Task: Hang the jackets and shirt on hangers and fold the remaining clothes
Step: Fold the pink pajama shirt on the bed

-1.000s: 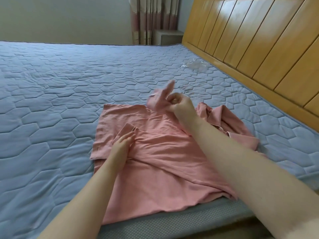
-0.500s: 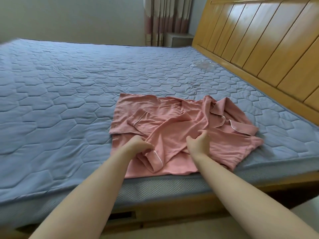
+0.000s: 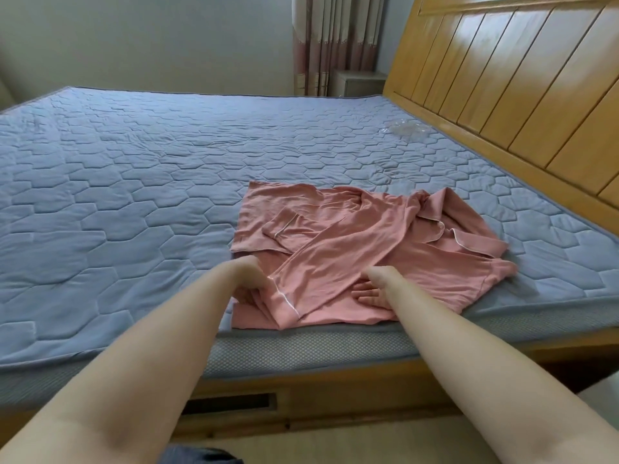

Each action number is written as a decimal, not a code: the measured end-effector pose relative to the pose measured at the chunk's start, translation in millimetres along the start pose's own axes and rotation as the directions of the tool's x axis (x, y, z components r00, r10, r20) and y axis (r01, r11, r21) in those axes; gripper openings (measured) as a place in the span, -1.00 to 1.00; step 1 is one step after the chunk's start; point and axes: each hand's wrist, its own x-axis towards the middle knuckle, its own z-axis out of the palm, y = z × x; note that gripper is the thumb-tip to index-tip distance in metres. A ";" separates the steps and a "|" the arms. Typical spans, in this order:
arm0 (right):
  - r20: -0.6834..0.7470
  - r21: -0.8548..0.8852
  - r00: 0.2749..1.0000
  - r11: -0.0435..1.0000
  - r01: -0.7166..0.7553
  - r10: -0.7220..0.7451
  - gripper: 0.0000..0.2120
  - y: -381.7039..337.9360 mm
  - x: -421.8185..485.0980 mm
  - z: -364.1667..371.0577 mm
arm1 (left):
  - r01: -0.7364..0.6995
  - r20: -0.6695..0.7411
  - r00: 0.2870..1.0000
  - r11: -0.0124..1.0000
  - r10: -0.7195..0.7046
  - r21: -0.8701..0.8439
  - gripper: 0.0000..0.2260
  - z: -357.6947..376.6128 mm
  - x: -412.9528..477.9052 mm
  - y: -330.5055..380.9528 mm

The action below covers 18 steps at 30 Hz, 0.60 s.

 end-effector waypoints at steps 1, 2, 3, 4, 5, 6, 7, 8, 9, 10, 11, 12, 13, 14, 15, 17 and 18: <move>-0.040 -0.027 0.999 0.999 0.028 -0.029 -0.82 1.8 3.1 -1.6 | 0.001 -0.097 0.995 0.983 0.017 0.185 -0.78 2.7 5.8 0.9; -0.080 -0.042 0.994 0.997 0.066 -0.070 -0.79 1.1 5.6 -3.3 | 0.003 -0.214 0.974 0.933 0.080 0.361 -0.75 4.6 9.1 4.5; -0.115 -0.052 0.988 0.994 0.097 -0.103 -0.78 -1.1 7.2 -5.0 | 0.014 -0.314 0.934 0.861 0.170 0.508 -0.74 6.2 12.9 10.1; -0.155 -0.057 0.980 0.991 0.120 -0.128 -0.77 -3.0 11.9 -7.5 | 0.017 -0.370 0.894 0.805 0.254 0.593 -0.75 8.5 15.6 17.8; -0.192 -0.063 0.970 0.988 0.138 -0.148 -0.76 -4.7 16.8 -10.8 | 0.003 -0.391 0.863 0.772 0.319 0.636 -0.76 10.9 18.9 25.6; -0.233 -0.067 0.958 0.986 0.153 -0.165 -0.75 -7.1 22.7 -15.6 | -0.024 -0.389 0.844 0.750 0.369 0.661 -0.77 12.4 24.4 35.5; -0.273 -0.075 0.943 0.981 0.177 -0.191 -0.76 -9.5 27.8 -20.2 | -0.052 -0.380 0.836 0.748 0.395 0.662 -0.78 13.9 28.5 44.3; -0.312 -0.092 0.921 0.973 0.212 -0.231 -0.78 -13.5 33.8 -25.8 | -0.090 -0.376 0.828 0.759 0.417 0.645 -0.79 15.1 32.9 54.6; -0.352 -0.130 0.893 0.960 0.250 -0.280 -0.81 -19.0 40.5 -32.1 | -0.131 -0.374 0.821 0.778 0.433 0.614 -0.78 16.0 39.4 64.0; -0.388 -0.186 0.859 0.941 0.282 -0.334 -0.83 -24.8 46.0 -38.7 | -0.171 -0.377 0.807 0.791 0.454 0.587 -0.75 16.9 47.2 73.6; -0.420 -0.245 0.827 0.924 0.293 -0.374 -0.83 -30.0 51.2 -45.3 | -0.207 -0.377 0.796 0.797 0.475 0.568 -0.74 18.0 56.5 83.0; -0.449 -0.289 0.800 0.912 0.291 -0.397 -0.81 -34.8 56.3 -51.3 | -0.239 -0.383 0.779 0.800 0.496 0.551 -0.73 19.0 64.8 92.3; -0.473 -0.310 0.774 0.902 0.302 -0.422 -0.77 -40.4 63.2 -57.2 | -0.265 -0.397 0.769 0.815 0.501 0.516 -0.73 19.8 75.8 101.0; -0.492 -0.323 0.748 0.891 0.318 -0.446 -0.76 -46.4 70.3 -62.6 | -0.290 -0.414 0.764 0.836 0.496 0.467 -0.73 20.8 87.3 110.4; -0.511 -0.332 0.727 0.885 0.326 -0.459 -0.75 -51.9 78.2 -67.5 | -0.313 -0.423 0.771 0.862 0.476 0.399 -0.71 21.8 99.3 119.4; -0.549 -0.344 0.697 0.885 0.314 -0.461 -0.70 -66.1 95.6 -76.3 | -0.362 -0.408 0.800 0.896 0.439 0.256 -0.68 23.2 122.1 138.3; -0.563 -0.356 0.687 0.885 0.299 -0.459 -0.68 -73.4 104.8 -80.8 | -0.378 -0.402 0.810 0.905 0.426 0.196 -0.67 23.6 132.4 148.0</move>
